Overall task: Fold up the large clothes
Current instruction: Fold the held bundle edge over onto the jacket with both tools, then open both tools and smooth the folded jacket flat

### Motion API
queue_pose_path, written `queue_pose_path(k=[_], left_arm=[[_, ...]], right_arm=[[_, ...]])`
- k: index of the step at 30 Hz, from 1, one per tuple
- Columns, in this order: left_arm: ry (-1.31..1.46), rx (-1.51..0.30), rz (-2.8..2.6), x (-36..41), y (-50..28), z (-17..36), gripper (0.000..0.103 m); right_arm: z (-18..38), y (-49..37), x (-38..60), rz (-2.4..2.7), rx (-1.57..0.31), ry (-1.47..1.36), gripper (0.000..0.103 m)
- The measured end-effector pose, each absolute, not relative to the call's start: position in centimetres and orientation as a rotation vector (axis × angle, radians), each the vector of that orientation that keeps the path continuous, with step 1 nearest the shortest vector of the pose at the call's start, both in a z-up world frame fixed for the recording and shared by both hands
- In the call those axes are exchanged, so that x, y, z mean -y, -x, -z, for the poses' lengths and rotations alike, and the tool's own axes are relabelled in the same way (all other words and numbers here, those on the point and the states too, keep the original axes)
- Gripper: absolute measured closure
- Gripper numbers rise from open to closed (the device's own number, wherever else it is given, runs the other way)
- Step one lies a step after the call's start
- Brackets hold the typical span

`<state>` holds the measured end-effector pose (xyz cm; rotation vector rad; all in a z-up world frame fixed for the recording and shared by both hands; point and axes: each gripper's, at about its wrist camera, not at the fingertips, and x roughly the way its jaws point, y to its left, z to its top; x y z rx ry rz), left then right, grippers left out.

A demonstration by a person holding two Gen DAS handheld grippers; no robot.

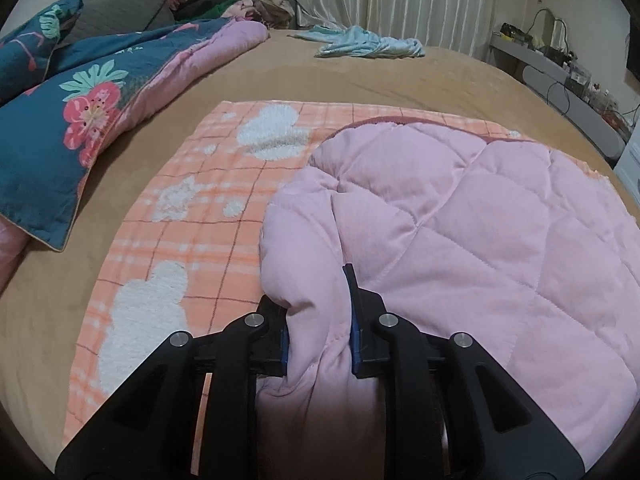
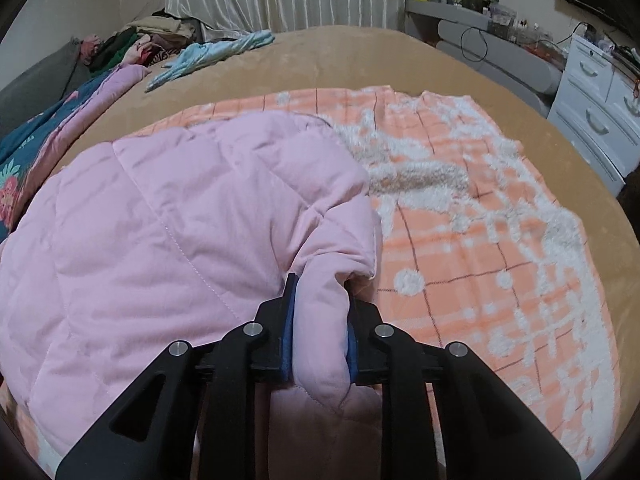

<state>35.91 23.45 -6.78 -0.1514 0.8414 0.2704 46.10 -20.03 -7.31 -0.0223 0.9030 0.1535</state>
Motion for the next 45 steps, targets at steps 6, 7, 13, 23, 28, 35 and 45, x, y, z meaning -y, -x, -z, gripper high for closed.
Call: queue_pose_path(k=[6,7,13,23,28,35,45], left_arm=[[0.174,-0.862,-0.261,-23.7,-36.3,7.5,0.089],[0.175,-0.862,-0.262,-23.8,-36.4,7.5,0.089],[0.221,-0.846,-0.269,-24.3,-35.2,6.3,0.065],[0.141,-0.763,-0.209,-17.9,-32.7,-0.1,0.028],[0.087,-0.662,-0.287,-16.2,-31.6,-1.6,0.026],[0.131,-0.701,-0.111,-15.5,-31.5,-2.4,0.025],[0.253,-0.96,-0.006,-14.4,-36.4,6.8,0.018]], right_arm=[[7.9,-46.3,20.1,-0.135,-0.915,-0.01,0.082],[8.0,-46.3,20.1,-0.133,-0.914,-0.013,0.082],[6.8,-45.6,20.4,-0.111,-0.923,-0.022,0.073],[0.3,-42.0,14.2,-0.323,-0.752,0.053,0.023],[2.4,-43.2,8.6,-0.462,-0.894,0.156,0.023],[5.5,-44.7,7.0,-0.409,-0.97,0.171,0.013],[7.1,-44.4,6.6,-0.391,-0.96,0.17,0.012]])
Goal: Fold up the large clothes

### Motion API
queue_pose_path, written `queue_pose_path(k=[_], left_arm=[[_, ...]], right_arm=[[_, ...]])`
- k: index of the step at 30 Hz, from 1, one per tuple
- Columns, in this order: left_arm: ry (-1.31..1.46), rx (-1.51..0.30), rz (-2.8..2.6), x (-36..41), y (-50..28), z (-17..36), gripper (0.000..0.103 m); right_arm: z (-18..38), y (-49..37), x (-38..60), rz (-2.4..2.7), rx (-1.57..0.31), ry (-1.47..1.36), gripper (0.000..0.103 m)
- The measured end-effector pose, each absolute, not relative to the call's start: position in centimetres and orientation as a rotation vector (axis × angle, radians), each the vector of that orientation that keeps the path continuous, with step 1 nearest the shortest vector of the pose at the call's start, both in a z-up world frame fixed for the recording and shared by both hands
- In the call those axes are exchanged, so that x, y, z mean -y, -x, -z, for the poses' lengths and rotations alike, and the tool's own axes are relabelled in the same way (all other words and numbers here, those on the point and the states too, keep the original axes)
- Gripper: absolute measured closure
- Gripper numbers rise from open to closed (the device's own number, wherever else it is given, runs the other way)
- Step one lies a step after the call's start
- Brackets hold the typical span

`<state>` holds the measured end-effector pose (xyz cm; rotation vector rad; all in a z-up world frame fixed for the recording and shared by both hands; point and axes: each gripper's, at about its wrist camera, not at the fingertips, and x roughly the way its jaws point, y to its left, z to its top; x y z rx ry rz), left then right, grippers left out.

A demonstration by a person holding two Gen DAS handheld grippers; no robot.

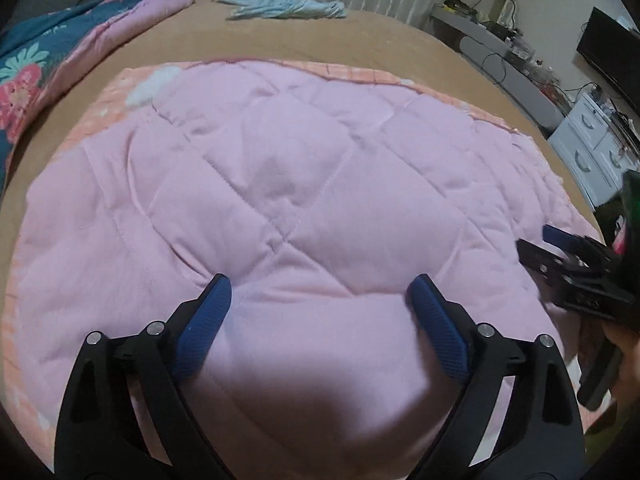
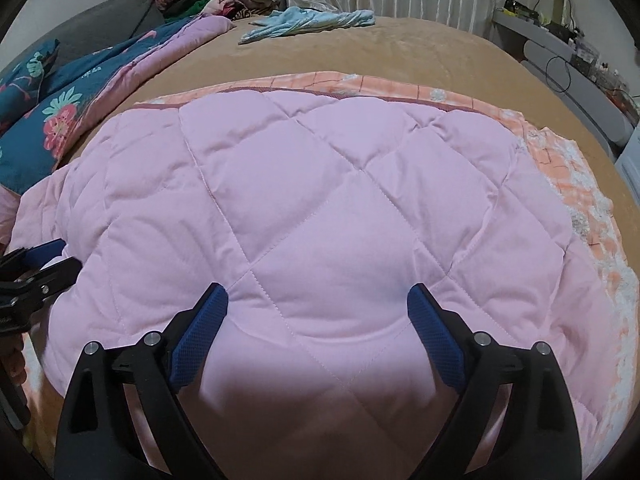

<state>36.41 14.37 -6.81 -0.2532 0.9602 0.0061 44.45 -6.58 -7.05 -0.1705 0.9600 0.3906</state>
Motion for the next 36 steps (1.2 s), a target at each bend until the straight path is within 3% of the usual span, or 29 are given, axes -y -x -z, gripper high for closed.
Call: queue_pose_path(k=[12,15,36], left_arm=[[0.246,-0.919,-0.03,-14.5,-35.0,4.1,0.016],[0.258,-0.882,-0.022,-14.4,-33.8,2.6,0.01],[0.254,-0.68,-0.032,-13.6,-20.8,-6.0,0.009]], right_arm=[[3.4,-40.2,7.9,-0.378,-0.873,0.117,0.006],[1.6,-37.8,8.9,-0.412,-0.825,0.071,0.004],[-7.4,-24.7,15.5,-0.43,-0.6,-0.018,0.004]])
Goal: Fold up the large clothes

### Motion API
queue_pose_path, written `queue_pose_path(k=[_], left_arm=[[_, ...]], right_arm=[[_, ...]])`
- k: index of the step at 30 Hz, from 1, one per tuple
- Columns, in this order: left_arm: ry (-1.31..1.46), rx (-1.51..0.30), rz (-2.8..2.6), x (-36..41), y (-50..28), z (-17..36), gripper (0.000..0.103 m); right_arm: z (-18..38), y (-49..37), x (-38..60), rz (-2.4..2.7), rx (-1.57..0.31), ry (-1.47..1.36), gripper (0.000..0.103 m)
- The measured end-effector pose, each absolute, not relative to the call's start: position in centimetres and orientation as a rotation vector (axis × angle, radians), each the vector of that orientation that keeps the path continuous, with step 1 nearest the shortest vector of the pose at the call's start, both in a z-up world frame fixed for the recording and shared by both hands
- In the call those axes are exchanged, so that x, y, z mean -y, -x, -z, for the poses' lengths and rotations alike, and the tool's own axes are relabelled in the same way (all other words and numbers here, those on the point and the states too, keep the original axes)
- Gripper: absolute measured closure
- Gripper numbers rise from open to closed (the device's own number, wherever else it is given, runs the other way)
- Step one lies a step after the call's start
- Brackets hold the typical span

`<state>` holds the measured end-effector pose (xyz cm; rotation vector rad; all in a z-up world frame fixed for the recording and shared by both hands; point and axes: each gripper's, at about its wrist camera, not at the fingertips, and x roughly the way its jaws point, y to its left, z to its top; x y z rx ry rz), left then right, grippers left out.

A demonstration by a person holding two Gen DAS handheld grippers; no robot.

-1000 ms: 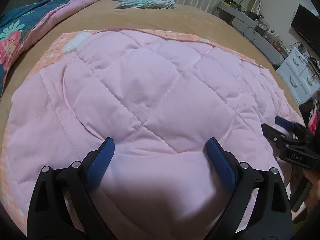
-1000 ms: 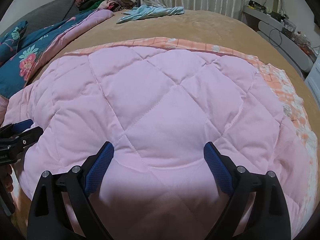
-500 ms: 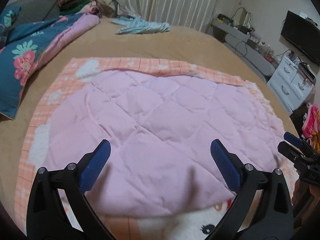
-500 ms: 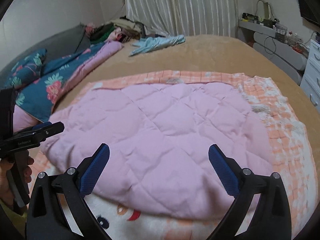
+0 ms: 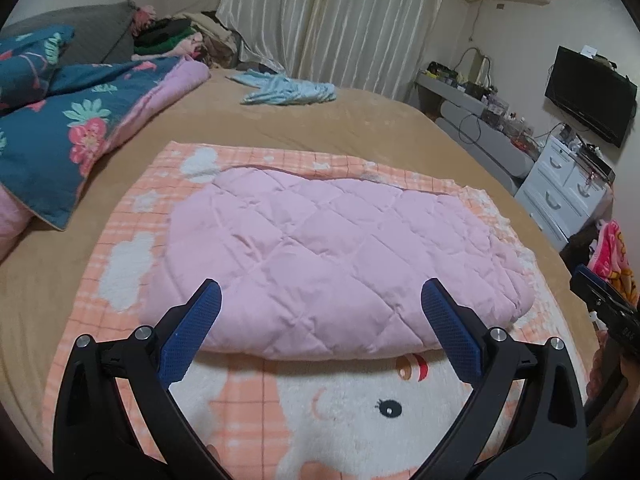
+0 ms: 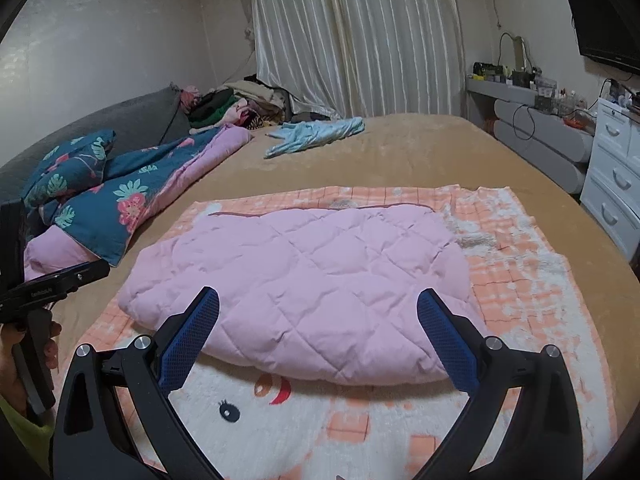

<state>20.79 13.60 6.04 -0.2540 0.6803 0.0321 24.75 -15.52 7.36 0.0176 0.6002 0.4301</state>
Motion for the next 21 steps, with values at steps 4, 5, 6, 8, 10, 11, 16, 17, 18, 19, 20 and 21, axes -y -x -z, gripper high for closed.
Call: queue_pose_path(k=[4,5,6,8,10,11,16,17,18,19,20,21], left_arm=[[0.262,-0.665,-0.041,-13.8,-18.6,-6.4,0.009],[0.256,-0.665,-0.048,-13.7,-18.2,-6.3,0.009],[0.252,-0.663,-0.052,-13.7,-17.7,-6.3,0.009],[0.24,-0.665,-0.066,-13.8,-16.9,-6.1,0.009],[0.241,-0.669,-0.07,-13.9,-16.3,-5.9,0.009],[0.241,-0.671,-0.072,-13.9,-16.0,-5.7,0.009],[0.238,-0.669,-0.091,-14.2,-14.6,-5.1,0.009],[0.241,-0.67,-0.09,-14.2,-14.4,-5.0,0.009],[0.245,-0.674,-0.089,-14.2,-14.2,-4.9,0.009],[0.252,-0.676,-0.085,-14.3,-13.9,-4.7,0.009],[0.254,-0.676,-0.084,-14.3,-13.7,-4.5,0.009],[0.252,-0.679,-0.086,-14.3,-13.4,-4.3,0.009]], right_arm=[[-7.6,-22.8,16.1,-0.428,-0.591,-0.021,0.004],[-7.6,-22.4,16.2,-0.427,-0.588,-0.018,0.004],[-7.6,-21.9,16.3,-0.424,-0.587,-0.017,0.004],[-7.3,-21.0,16.5,-0.416,-0.586,-0.02,0.004],[-7.0,-20.1,16.8,-0.406,-0.586,-0.027,0.004],[-6.8,-19.9,16.9,-0.404,-0.588,-0.03,0.004],[-5.8,-18.5,17.6,-0.371,-0.592,-0.045,0.004],[-5.6,-18.3,17.6,-0.368,-0.596,-0.05,0.004],[-5.2,-18.0,17.7,-0.366,-0.602,-0.056,0.004],[-5.0,-17.8,17.8,-0.366,-0.606,-0.059,0.004],[-4.7,-17.7,18.0,-0.364,-0.61,-0.061,0.004],[-4.4,-17.5,18.0,-0.36,-0.614,-0.061,0.004]])
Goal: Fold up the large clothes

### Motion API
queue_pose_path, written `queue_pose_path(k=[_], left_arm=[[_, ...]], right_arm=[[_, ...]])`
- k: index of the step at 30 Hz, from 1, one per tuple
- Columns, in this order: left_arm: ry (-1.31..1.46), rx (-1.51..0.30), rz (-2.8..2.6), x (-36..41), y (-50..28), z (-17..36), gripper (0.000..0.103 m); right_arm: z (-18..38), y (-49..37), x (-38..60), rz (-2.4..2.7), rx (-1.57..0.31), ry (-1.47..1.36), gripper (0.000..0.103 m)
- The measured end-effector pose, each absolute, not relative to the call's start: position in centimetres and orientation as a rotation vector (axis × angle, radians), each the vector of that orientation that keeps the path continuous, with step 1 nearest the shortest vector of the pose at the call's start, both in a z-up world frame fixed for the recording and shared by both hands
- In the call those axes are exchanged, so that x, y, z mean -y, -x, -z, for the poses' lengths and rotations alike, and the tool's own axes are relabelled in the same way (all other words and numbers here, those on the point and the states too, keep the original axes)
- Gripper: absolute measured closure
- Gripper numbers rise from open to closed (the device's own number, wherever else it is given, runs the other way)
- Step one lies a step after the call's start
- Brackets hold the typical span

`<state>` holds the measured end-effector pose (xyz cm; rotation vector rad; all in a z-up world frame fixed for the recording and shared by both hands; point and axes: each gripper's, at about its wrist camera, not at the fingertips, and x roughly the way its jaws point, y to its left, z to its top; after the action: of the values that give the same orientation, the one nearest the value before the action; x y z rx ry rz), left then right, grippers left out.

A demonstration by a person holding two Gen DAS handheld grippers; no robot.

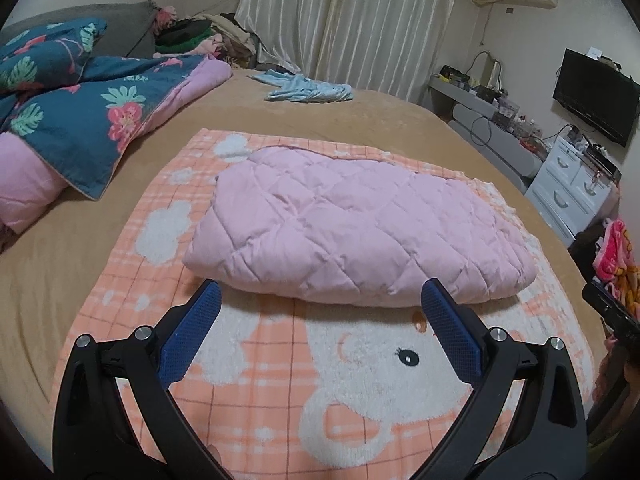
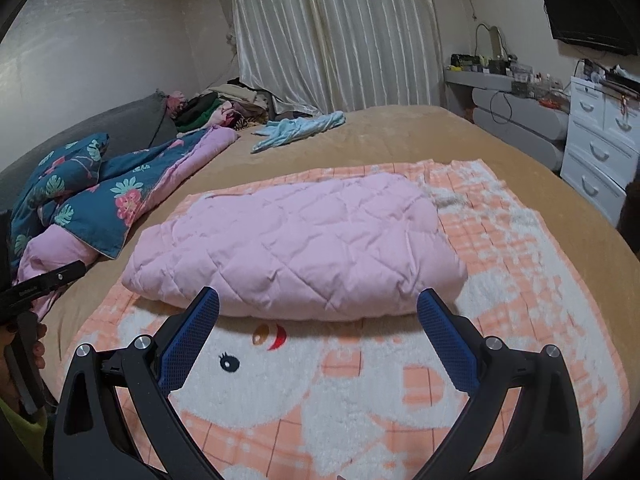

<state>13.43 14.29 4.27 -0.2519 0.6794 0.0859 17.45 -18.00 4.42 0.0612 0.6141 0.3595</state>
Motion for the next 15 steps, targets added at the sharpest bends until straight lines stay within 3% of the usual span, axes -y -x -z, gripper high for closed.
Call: queue_pose_path(k=[15], left_arm=[[0.274,-0.741,-0.109,-14.7,-12.6,0.1,0.009]], right_arm=[[-0.5,-16.4,18.7,-0.316,-0.675,-0.141,0.004]])
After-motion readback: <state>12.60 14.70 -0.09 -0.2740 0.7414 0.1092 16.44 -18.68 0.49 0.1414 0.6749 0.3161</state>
